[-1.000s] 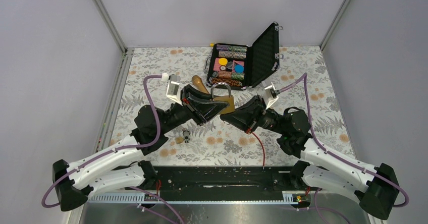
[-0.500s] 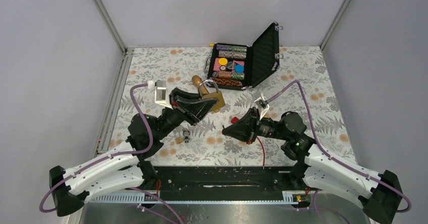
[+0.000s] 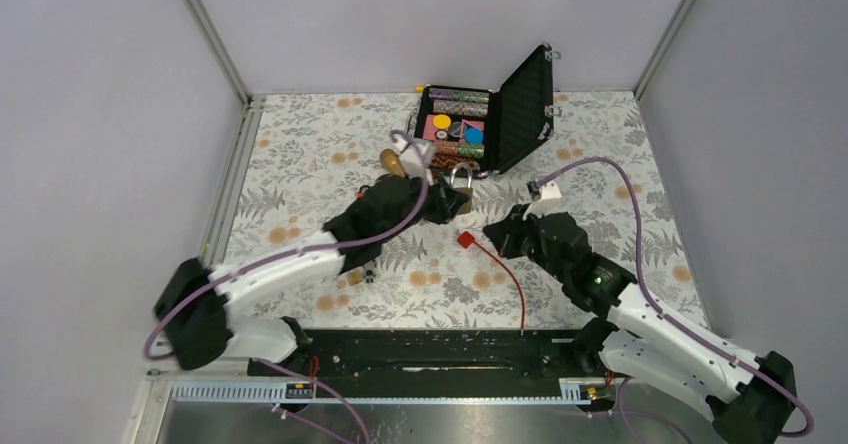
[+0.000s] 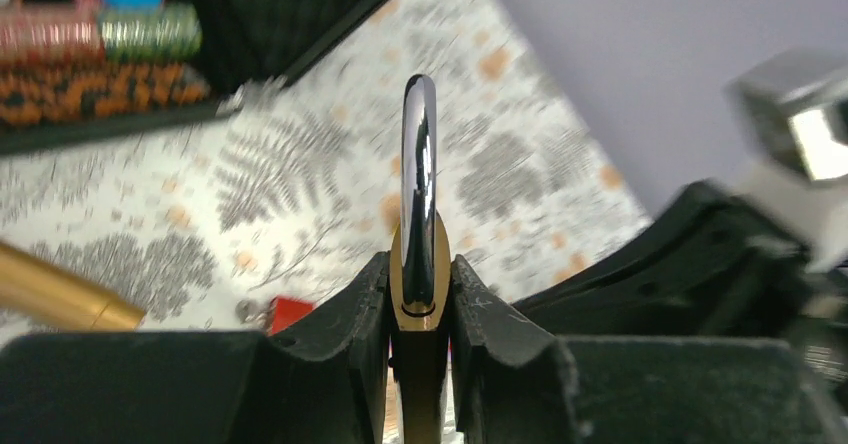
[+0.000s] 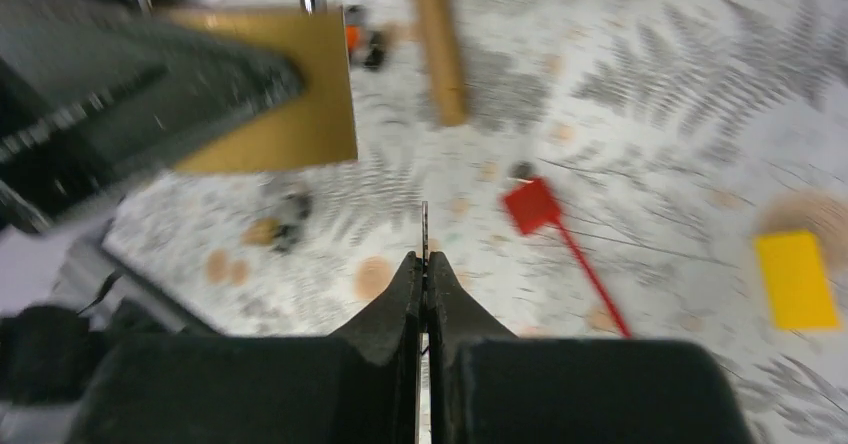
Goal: Lock with the key
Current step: Place the lock at the center of the board.
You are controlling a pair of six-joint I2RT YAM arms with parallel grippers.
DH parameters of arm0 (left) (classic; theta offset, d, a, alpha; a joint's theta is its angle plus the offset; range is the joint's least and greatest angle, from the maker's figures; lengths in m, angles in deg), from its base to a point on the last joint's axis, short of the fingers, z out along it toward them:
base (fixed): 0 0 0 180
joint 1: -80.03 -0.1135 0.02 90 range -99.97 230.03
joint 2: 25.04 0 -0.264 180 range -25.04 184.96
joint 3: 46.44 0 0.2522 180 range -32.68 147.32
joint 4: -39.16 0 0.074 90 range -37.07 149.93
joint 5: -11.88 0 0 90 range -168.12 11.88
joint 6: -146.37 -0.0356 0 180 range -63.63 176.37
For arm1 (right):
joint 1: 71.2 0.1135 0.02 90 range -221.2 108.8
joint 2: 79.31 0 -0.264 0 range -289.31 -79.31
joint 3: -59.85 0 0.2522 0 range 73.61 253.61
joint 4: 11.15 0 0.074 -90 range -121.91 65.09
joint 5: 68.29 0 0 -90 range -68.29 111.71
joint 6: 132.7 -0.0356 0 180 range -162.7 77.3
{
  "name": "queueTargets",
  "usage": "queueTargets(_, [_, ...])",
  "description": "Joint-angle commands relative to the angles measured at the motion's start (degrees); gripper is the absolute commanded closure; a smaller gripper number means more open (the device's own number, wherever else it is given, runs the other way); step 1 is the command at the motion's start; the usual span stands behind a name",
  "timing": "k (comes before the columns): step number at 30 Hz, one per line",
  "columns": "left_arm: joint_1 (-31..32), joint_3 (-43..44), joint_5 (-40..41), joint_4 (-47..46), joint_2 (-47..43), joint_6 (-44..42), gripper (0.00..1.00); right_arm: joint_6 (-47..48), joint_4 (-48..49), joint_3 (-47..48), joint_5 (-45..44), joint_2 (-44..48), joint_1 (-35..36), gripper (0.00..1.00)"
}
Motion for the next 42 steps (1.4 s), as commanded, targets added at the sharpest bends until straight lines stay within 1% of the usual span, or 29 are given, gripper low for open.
queueTargets(1, [-2.34, 8.38, -2.55, -2.58, 12.35, 4.20, 1.00, -4.13, -2.84, 1.56, -6.34, -5.71, -8.75, 1.00])
queueTargets(4, [-4.07, 11.58, -6.33, -6.59, 21.42, 7.31, 1.00, -3.58, 2.41, 1.52, -2.93, -12.81, -12.65, 1.00])
queueTargets(9, [-6.45, 17.29, -9.86, -8.90, 33.48, 11.87, 1.00, -2.78, 4.29, 6.21, -2.40, -26.16, -15.67, 1.00])
queueTargets(12, [-8.15, 20.20, -13.08, -10.43, 39.27, 15.18, 1.00, -3.20, 3.95, 9.30, -2.61, -32.93, -17.52, 1.00])
queueTargets(15, [-9.57, 21.84, -15.92, -12.94, 43.63, 18.76, 1.00, -3.47, 4.33, 11.34, -2.12, -37.66, -18.36, 1.00])
queueTargets(18, [-10.50, 22.48, -18.21, -13.98, 46.46, 20.54, 0.99, -3.76, 4.09, 13.50, -0.63, -41.89, -18.47, 0.97])
queueTargets(21, [-10.73, 21.36, -17.07, -13.68, 46.69, 20.79, 0.93, -4.71, 3.58, 15.23, -1.68, -45.51, -18.51, 0.93])
queueTargets(23, [-10.74, 21.56, -16.00, -11.80, 46.89, 20.85, 0.86, -5.53, 3.24, 16.26, -2.88, -47.65, -18.54, 0.89])
queueTargets(25, [-10.75, 21.59, -15.35, -10.62, 47.15, 21.08, 0.80, -5.76, 1.86, 18.14, -3.56, -49.66, -18.57, 0.88])
queueTargets(28, [-11.02, 21.19, -15.78, -10.29, 47.21, 21.78, 0.66, -5.89, 0.64, 19.99, -3.69, -51.33, -18.56, 0.77])
queueTargets(30, [-11.14, 20.71, -15.33, -9.40, 46.40, 21.75, 0.58, -5.91, 0.31, 20.50, -4.11, -51.38, -18.55, 0.67])
queueTargets(31, [-11.24, 20.41, -14.96, -8.39, 45.75, 21.52, 0.54, -5.82, 0.30, 20.74, -4.46, -51.25, -18.55, 0.62])
queueTargets(33, [-11.36, 20.00, -13.38, -6.43, 44.11, 20.65, 0.49, -5.82, -1.89, 21.07, -4.98, -50.46, -18.55, 0.55])
queueTargets(36, [-11.58, 19.59, -11.60, -4.11, 41.55, 18.97, 0.44, -5.42, -4.53, 21.23, -5.80, -48.27, -18.60, 0.52])
queueTargets(40, [-11.78, 18.98, -9.80, -0.78, 37.19, 15.81, 0.37, -5.14, -8.59, 18.69, -9.22, -42.24, -18.69, 0.47])
queueTargets(42, [-11.77, 18.21, -8.71, 1.01, 34.62, 14.12, 0.33, -5.03, -10.48, 16.39, -11.26, -38.90, -18.66, 0.41])
